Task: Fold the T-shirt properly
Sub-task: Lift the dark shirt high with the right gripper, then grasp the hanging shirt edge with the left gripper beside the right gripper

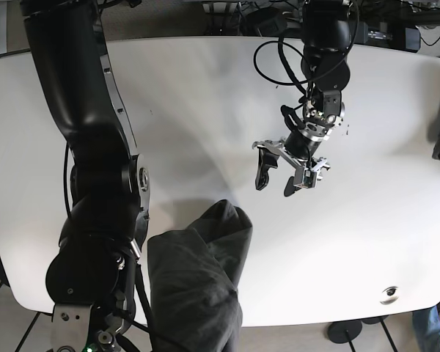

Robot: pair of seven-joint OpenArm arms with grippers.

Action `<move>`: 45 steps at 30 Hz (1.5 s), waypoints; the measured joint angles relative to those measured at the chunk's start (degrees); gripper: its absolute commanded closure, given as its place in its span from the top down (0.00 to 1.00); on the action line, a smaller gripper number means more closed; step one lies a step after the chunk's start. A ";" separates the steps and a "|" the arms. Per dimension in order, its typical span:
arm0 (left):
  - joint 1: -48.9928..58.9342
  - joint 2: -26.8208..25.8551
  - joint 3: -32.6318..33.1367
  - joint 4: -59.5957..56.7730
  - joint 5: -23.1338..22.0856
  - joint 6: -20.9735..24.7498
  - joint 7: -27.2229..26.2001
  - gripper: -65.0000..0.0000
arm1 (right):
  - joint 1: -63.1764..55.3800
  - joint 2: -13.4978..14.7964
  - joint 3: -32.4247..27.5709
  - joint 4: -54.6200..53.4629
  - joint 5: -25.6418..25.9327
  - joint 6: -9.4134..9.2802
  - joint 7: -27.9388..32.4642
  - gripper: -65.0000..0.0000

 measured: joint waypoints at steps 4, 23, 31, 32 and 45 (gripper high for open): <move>-6.25 0.90 5.18 -7.06 -0.20 -0.31 -0.11 0.62 | 0.00 -0.04 0.00 0.00 0.20 0.02 0.00 0.03; -23.85 7.61 17.70 -38.23 -0.42 8.24 -11.13 0.62 | 0.00 0.20 0.07 0.07 3.37 -0.09 0.00 0.03; -24.39 8.04 17.35 -38.84 6.32 14.29 -11.15 0.04 | 0.00 1.14 1.88 0.04 3.54 -0.20 0.02 0.03; -24.39 7.50 17.33 -38.82 6.32 14.25 -11.19 0.02 | 0.00 1.64 3.21 0.02 3.43 -0.22 0.02 0.03; -23.74 -3.69 6.08 -14.73 6.75 8.50 2.27 0.01 | -0.07 10.32 4.15 -24.70 3.21 -4.46 19.21 0.03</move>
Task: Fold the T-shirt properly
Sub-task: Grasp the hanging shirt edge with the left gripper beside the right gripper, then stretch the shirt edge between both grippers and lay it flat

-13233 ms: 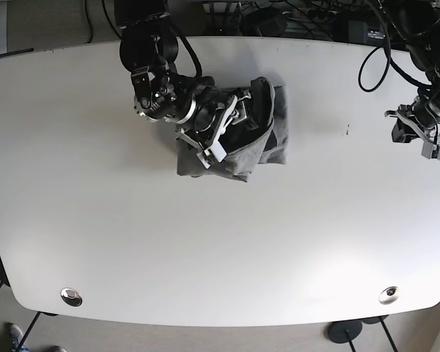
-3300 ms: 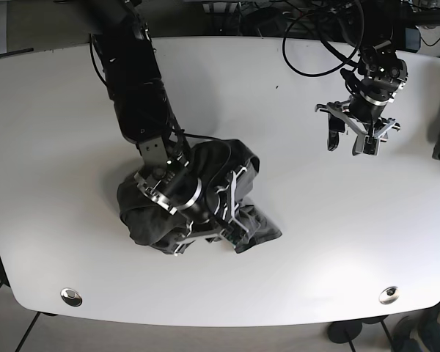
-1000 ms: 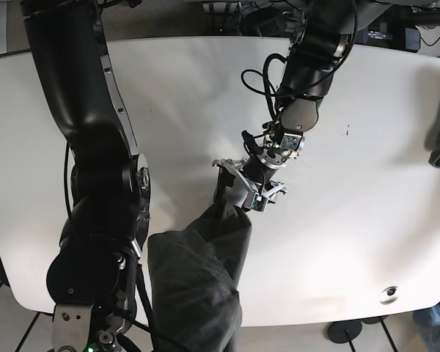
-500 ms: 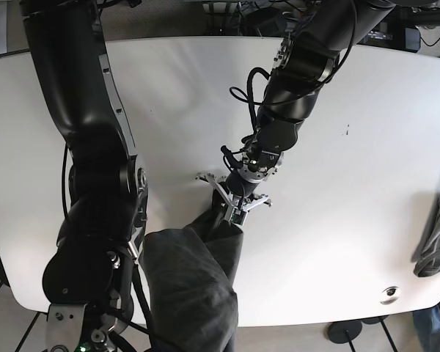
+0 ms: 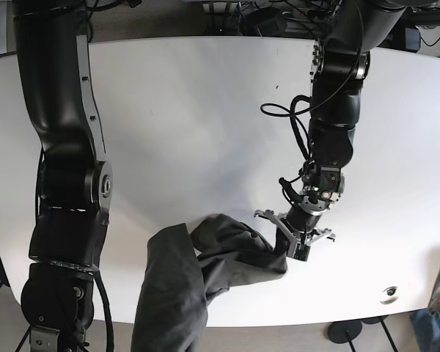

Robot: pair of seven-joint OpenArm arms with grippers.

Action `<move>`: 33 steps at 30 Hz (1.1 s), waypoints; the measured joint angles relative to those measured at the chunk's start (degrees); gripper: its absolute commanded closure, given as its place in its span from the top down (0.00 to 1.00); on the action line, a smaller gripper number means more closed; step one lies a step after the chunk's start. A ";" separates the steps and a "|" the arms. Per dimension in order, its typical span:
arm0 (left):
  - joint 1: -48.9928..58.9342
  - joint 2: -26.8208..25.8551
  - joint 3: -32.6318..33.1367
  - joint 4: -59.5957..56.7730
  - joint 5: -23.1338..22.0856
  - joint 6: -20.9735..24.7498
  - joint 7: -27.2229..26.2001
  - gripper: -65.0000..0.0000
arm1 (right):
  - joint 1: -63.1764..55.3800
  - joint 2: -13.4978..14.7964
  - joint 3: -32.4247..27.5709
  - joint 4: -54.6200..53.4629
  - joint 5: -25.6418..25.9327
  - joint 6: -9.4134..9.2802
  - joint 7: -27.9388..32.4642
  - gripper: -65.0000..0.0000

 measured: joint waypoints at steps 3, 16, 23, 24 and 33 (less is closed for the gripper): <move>-2.34 -2.54 -7.96 8.17 0.31 -4.85 7.19 0.01 | -0.15 1.64 -0.02 -8.68 -0.02 -1.64 5.51 0.03; -9.75 -13.27 -19.28 16.87 0.22 -10.84 14.34 0.01 | -1.86 5.81 6.71 -15.54 5.55 -2.08 7.41 0.03; -0.31 -12.74 -24.65 20.35 0.50 -15.93 18.36 0.01 | -23.85 9.20 6.73 -1.97 14.49 -5.73 -0.35 0.03; 1.29 -12.72 -24.65 21.64 0.35 -16.00 18.05 0.01 | -27.39 9.18 6.71 0.57 16.94 -5.73 -0.28 0.03; 21.64 -10.86 -30.21 33.75 -8.20 -16.15 22.93 0.01 | -54.53 11.41 13.31 12.63 27.10 -9.25 -2.29 0.03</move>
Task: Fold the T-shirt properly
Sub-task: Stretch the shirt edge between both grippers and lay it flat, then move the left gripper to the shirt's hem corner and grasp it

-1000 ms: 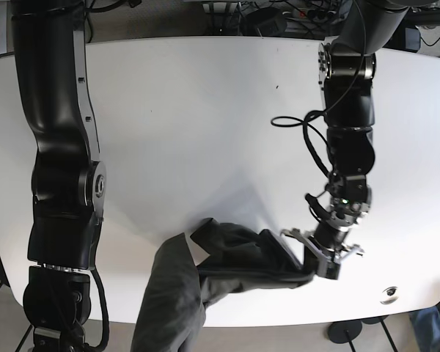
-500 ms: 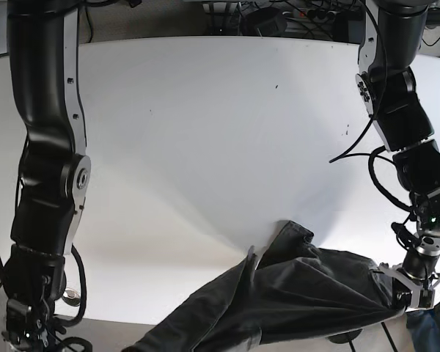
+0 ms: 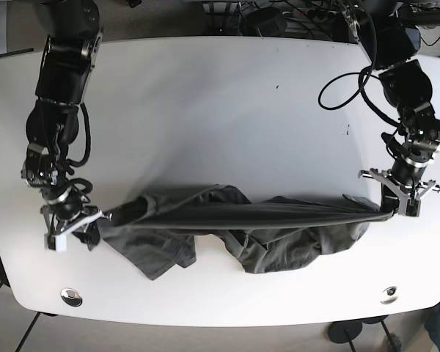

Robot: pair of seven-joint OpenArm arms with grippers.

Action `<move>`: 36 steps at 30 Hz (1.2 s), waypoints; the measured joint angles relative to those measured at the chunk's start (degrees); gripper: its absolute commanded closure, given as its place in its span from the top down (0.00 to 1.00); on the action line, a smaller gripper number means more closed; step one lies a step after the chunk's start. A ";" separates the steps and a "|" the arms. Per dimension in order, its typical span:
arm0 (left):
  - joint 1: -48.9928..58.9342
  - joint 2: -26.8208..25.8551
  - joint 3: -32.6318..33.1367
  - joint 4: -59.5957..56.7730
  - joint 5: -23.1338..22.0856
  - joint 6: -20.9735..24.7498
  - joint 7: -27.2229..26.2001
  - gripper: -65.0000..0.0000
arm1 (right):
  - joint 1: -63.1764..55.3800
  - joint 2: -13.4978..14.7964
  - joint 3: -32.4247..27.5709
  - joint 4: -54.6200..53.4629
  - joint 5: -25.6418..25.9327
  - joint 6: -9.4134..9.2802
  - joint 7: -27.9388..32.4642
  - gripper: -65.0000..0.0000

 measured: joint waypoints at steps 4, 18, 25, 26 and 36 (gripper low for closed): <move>9.55 0.46 -0.09 5.25 -0.85 -0.09 0.22 0.01 | -8.46 -0.46 4.85 2.84 4.04 0.13 -0.42 0.03; 30.84 10.84 -15.52 13.44 -1.95 -8.22 0.04 0.01 | -35.91 -2.14 10.97 18.08 14.69 0.11 -0.50 0.03; 35.47 14.16 -20.63 13.33 -2.01 -8.74 0.17 0.02 | -41.57 -5.03 12.52 21.35 14.25 0.15 -0.42 0.03; 35.78 14.21 -20.55 13.35 -2.01 -8.76 0.20 0.07 | -41.81 -5.03 12.55 21.35 14.23 0.13 -0.42 0.03; 35.58 10.73 -19.56 13.42 -8.33 -8.39 0.22 0.49 | -41.53 -4.94 12.48 21.35 14.21 0.11 -0.22 0.03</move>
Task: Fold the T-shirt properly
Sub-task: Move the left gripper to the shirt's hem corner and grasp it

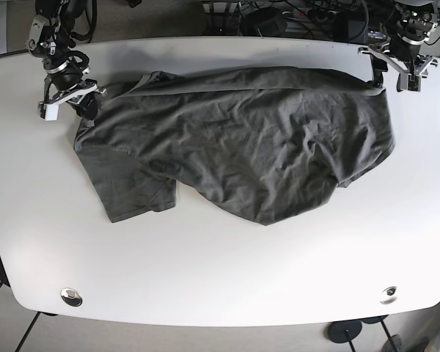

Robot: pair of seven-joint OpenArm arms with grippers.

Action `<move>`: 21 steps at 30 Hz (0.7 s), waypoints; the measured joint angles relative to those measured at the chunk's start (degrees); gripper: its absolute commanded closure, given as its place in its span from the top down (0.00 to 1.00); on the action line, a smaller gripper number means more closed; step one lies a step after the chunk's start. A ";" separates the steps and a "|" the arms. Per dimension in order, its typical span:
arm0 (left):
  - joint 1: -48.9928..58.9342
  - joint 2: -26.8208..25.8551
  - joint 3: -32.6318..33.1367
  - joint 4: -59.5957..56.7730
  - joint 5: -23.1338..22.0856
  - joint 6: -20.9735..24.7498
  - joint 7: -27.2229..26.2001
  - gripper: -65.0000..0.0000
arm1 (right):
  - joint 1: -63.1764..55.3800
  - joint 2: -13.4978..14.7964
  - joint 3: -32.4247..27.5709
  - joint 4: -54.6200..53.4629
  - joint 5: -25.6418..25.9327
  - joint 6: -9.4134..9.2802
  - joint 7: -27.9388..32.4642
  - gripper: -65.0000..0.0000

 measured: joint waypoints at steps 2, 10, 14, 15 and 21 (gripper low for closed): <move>-0.04 -2.64 -0.11 0.00 -5.79 0.04 0.07 0.49 | 0.00 0.02 -0.11 0.00 0.02 0.00 0.00 0.03; -16.26 -8.63 -0.46 -0.26 -9.42 0.07 14.25 0.50 | 0.31 0.02 -0.22 0.04 0.00 0.00 0.00 0.03; -26.53 -8.98 5.79 -4.90 -1.81 0.42 15.96 0.50 | 0.63 0.07 -0.24 0.20 -0.02 0.00 0.02 0.03; -29.05 -8.74 8.83 -7.45 0.85 0.26 16.39 0.50 | 0.72 0.04 -0.24 0.20 -0.04 -0.02 0.00 0.03; -41.83 -8.90 19.56 -26.47 5.22 0.31 10.56 0.50 | 1.88 0.00 -0.24 0.20 -0.17 -0.11 0.02 0.03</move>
